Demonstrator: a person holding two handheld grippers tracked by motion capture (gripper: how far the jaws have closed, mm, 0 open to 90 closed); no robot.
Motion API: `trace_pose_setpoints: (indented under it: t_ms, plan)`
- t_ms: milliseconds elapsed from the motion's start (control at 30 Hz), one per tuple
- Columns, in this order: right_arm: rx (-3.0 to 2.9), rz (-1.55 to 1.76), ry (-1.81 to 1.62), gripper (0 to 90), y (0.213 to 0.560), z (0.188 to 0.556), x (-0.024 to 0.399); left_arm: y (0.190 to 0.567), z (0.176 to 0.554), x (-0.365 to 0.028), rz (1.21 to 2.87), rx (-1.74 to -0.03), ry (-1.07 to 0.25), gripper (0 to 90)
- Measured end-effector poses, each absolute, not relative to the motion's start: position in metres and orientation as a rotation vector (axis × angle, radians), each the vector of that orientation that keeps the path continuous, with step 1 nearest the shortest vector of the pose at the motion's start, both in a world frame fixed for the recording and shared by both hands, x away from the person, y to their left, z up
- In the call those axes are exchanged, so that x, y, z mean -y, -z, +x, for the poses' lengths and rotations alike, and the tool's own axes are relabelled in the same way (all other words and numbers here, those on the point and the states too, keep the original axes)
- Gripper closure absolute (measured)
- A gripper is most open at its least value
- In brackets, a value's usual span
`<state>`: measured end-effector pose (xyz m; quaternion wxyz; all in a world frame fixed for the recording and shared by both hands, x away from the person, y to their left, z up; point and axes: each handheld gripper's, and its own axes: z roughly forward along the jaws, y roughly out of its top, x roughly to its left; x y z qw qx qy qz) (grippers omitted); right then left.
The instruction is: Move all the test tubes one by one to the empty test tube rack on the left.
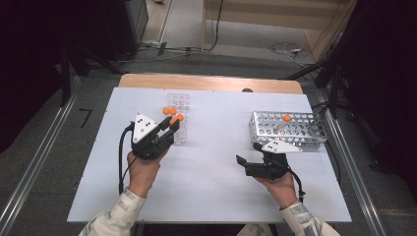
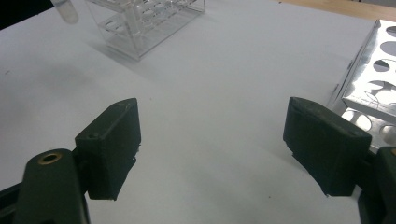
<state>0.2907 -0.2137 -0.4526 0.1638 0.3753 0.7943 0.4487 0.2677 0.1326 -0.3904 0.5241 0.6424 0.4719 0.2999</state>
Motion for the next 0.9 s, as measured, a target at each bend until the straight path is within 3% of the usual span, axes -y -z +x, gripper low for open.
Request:
trace_pose_setpoints:
  t_ms: [900]
  plan:
    - [-2.252,1.084,-1.278,19.4,0.452,0.289,0.215,0.385,0.318,-0.137,1.531,-1.225,-0.791,70.1]
